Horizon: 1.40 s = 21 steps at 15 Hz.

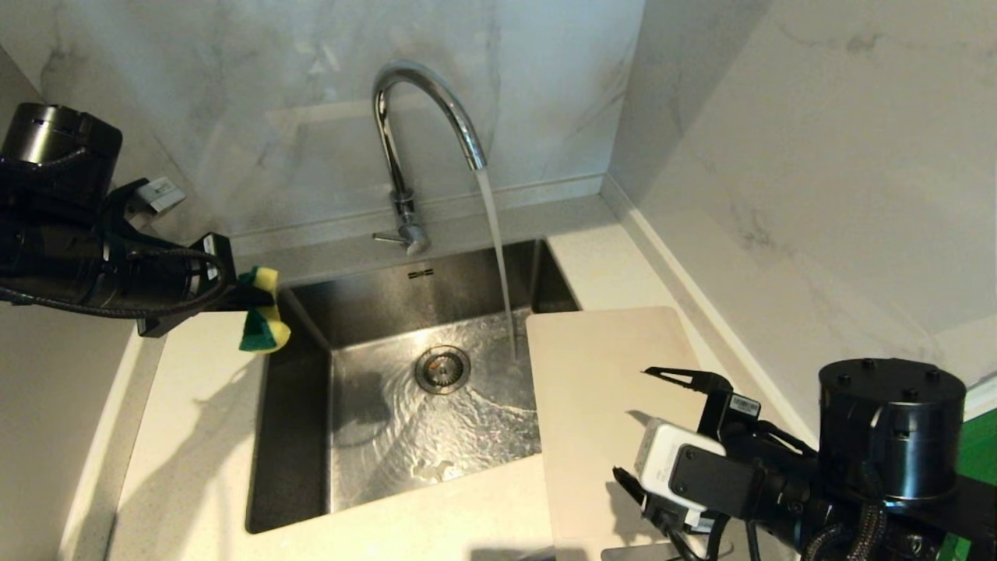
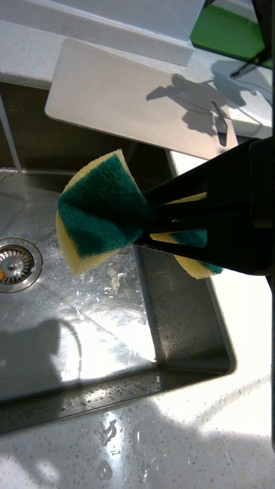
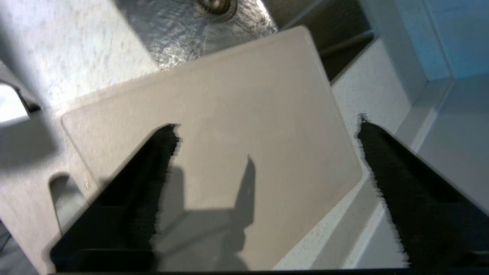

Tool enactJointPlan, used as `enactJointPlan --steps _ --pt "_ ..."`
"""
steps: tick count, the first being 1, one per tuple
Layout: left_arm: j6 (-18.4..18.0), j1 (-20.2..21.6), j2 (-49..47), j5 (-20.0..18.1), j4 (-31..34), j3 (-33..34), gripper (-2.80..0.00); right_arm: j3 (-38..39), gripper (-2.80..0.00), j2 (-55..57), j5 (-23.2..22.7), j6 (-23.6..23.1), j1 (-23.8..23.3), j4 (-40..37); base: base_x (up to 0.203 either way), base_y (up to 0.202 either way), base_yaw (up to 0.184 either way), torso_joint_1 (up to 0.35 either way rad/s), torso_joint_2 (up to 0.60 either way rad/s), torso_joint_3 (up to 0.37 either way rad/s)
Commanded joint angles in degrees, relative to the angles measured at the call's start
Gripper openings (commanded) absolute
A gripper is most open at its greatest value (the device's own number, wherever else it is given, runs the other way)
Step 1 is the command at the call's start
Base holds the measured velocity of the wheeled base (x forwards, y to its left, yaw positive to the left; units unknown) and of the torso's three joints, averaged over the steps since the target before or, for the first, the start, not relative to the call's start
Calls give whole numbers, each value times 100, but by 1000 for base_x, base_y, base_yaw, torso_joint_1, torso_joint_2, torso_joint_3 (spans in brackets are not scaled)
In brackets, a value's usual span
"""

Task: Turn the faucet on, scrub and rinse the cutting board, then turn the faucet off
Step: Put down the cleaning cloth

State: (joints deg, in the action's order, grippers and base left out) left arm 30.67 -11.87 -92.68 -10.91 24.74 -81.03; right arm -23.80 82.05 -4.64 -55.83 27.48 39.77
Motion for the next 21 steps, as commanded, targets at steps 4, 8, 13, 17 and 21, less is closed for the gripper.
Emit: enactJointPlan --steps 4,8,13,17,21 --pt "18 -35 101 -7 47 0 -280 -624 -280 38 -83 707 -27 23 0 0 0 0 0 0" --pt "18 -52 118 2 48 8 -280 -1046 -280 199 -85 1144 -349 22 0 0 0 0 0 0" --pt "18 -60 74 37 48 8 -280 -1851 -280 438 -47 2406 -867 24 0 0 0 0 0 0" --pt "18 -122 57 37 48 8 -280 -2510 -280 591 -94 3002 -1558 18 0 0 0 0 0 0" --pt "18 -142 22 40 41 0 -280 -3440 -280 624 -297 3261 -2014 -274 0 0 0 0 0 0"
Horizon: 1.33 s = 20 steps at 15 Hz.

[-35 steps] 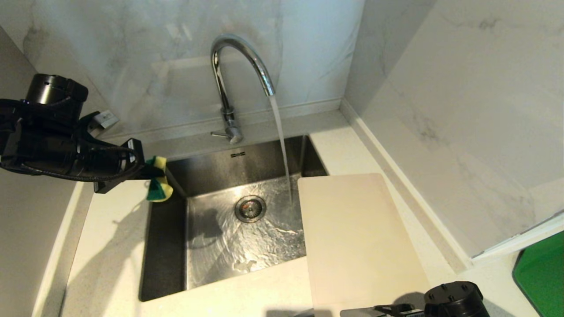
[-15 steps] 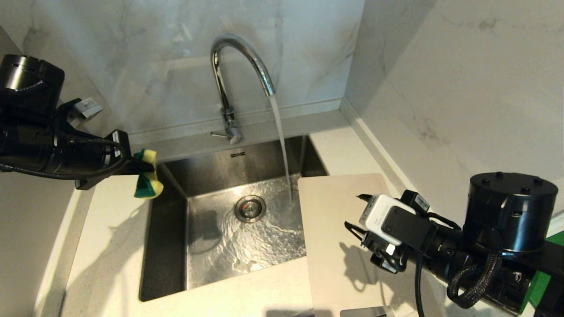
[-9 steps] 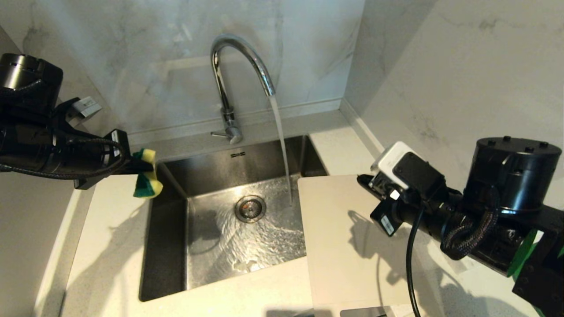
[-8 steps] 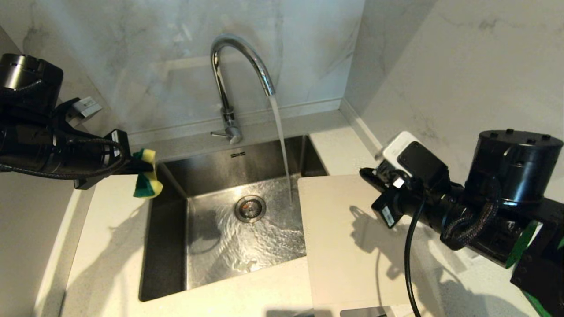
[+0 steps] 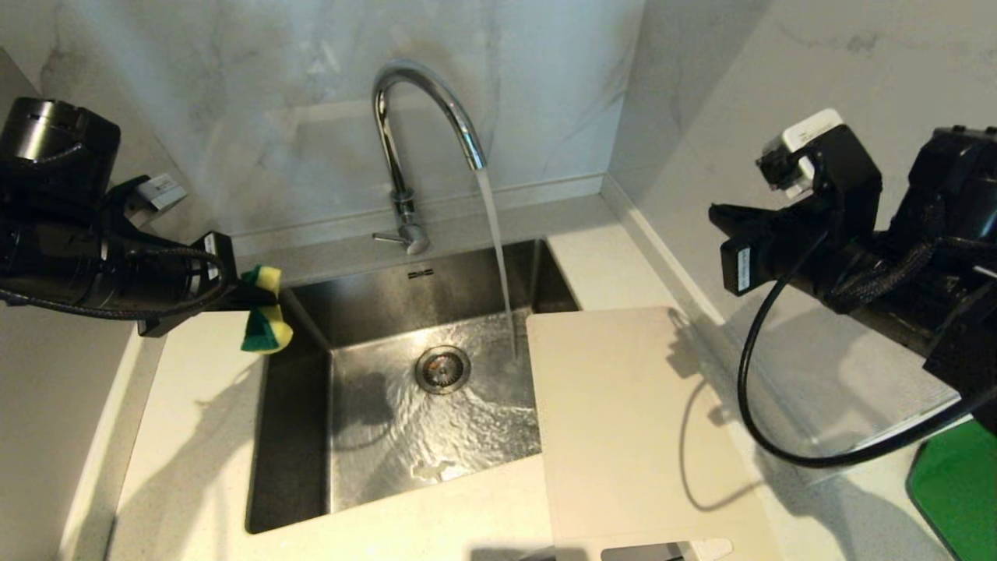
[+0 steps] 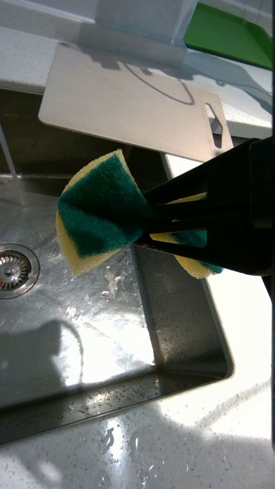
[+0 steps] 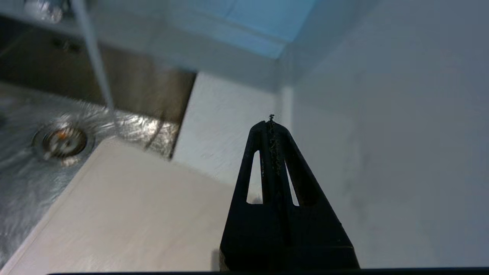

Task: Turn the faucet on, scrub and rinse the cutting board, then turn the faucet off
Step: Put down the cleaning cloth

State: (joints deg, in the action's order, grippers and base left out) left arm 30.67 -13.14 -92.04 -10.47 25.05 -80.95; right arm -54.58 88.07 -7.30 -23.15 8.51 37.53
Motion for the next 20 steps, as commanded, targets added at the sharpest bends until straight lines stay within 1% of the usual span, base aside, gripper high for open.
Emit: enactJointPlan --steps 1,4,6,9,12,13,14,15,17,20 --pt "18 -39 -51 35 9 -18 -280 -683 -280 6 -51 3 -147 -197 0 0 0 0 0 0" --pt "9 -31 -51 80 0 -18 -280 -1496 -280 -156 -74 21 -284 -665 0 0 0 0 0 0" --pt "9 -31 -61 80 0 -18 -280 -1618 -280 -426 -71 132 -336 -823 0 0 0 0 0 0" --pt "27 -39 -86 72 0 -18 -280 -1604 -280 -993 -69 273 -345 -1395 0 0 0 0 0 0" --pt "103 -75 -78 73 0 -18 -280 -1575 -280 -1295 -49 1241 -365 -1483 0 0 0 0 0 0" --pt "123 -101 -77 80 0 -18 -280 -1549 -280 -1374 -34 1698 -427 -1482 0 0 0 0 0 0" --pt "129 -101 -83 80 0 -18 -280 -1491 -280 -1524 -24 2173 -527 -1484 0 0 0 0 0 0" --pt "136 -104 -86 76 0 -9 -280 -1333 -280 -1622 -19 2304 -620 -1481 0 0 0 0 0 0" --pt "189 -136 -96 63 0 0 -280 -832 -280 -1974 -35 2336 -792 -1466 0 0 0 0 0 0" --pt "229 -171 -148 72 -9 9 -280 81 -280 -2611 -65 2337 -823 -1451 0 0 0 0 0 0"
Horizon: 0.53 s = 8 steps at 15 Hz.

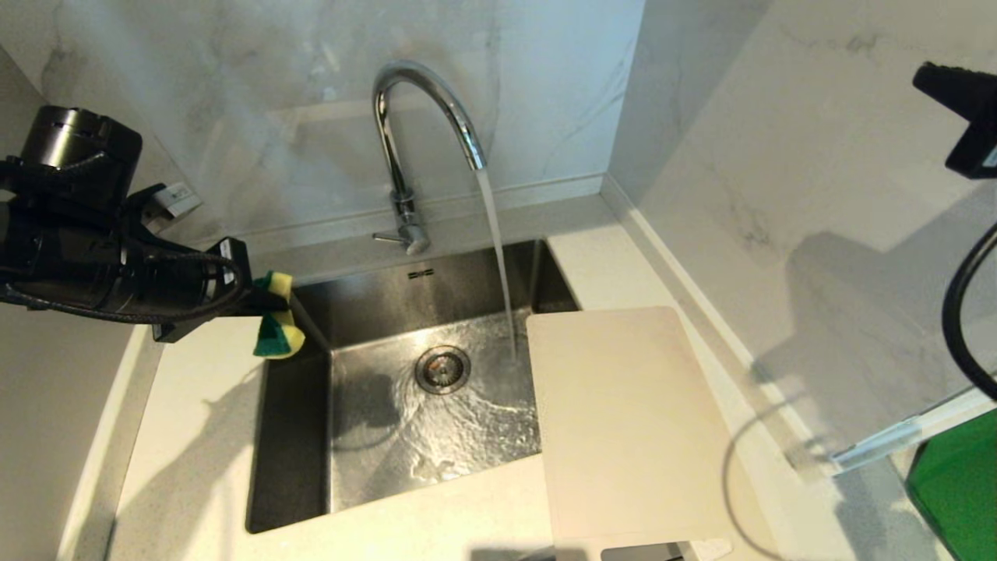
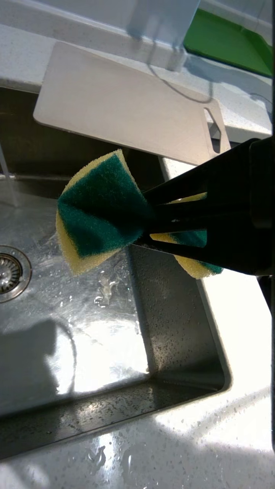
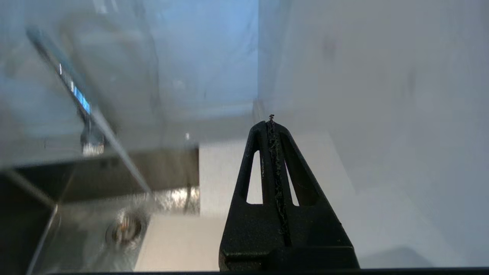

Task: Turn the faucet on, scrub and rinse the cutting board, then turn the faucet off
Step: Put down the cleaning cloth

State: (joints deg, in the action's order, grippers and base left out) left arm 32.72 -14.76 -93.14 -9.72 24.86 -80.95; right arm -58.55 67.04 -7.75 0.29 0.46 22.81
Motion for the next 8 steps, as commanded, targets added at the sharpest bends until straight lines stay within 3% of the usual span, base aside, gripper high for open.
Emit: enactJointPlan --steps 1,8 --pt "24 0 -38 -3 10 9 -280 786 -280 -740 -30 -13 -20 25 0 0 0 0 0 0" --pt "6 0 -56 41 -7 0 -280 2885 -280 -2551 -43 -20 -20 1 0 0 0 0 0 0"
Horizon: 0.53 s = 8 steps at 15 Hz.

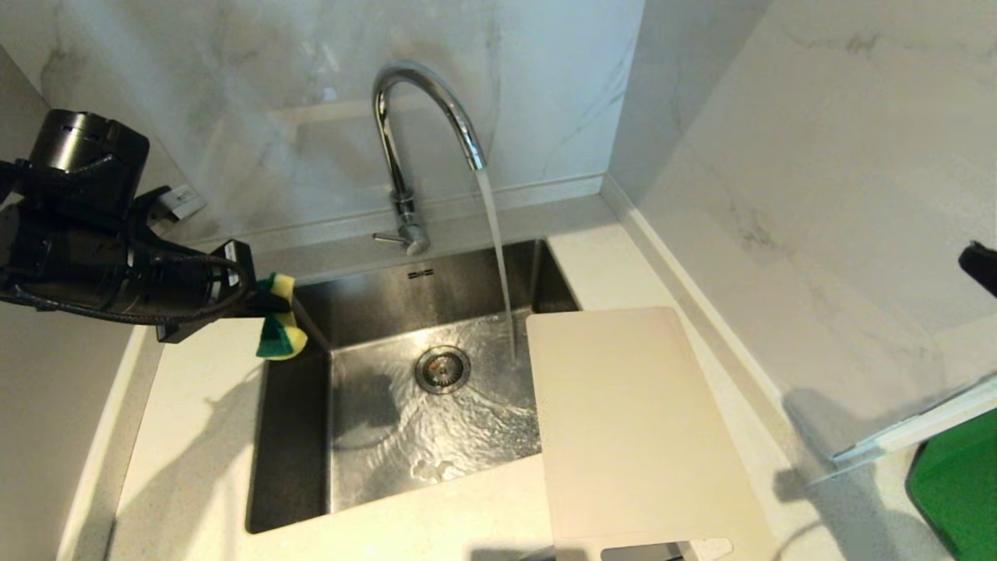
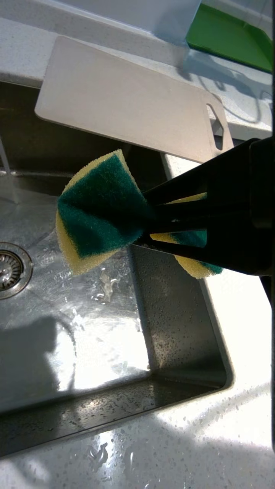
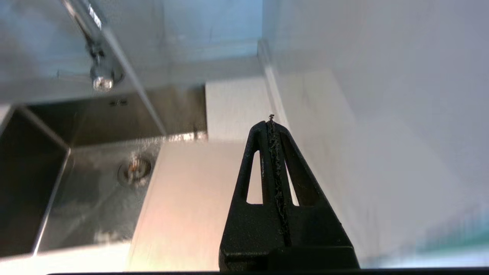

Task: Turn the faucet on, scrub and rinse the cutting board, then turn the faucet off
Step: Put down the cleaning cloth

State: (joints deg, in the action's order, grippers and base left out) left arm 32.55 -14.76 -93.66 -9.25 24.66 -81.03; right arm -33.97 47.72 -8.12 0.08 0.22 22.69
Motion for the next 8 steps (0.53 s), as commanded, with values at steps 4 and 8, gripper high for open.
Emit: enactJointPlan --steps 4,8 --pt "31 -35 39 -15 39 8 -280 1625 -280 -1533 27 -7 4 1 0 0 0 0 0 0" --pt "34 -44 15 -6 39 29 -280 2320 -280 -2237 100 -14 4 -94 0 0 0 0 0 0"
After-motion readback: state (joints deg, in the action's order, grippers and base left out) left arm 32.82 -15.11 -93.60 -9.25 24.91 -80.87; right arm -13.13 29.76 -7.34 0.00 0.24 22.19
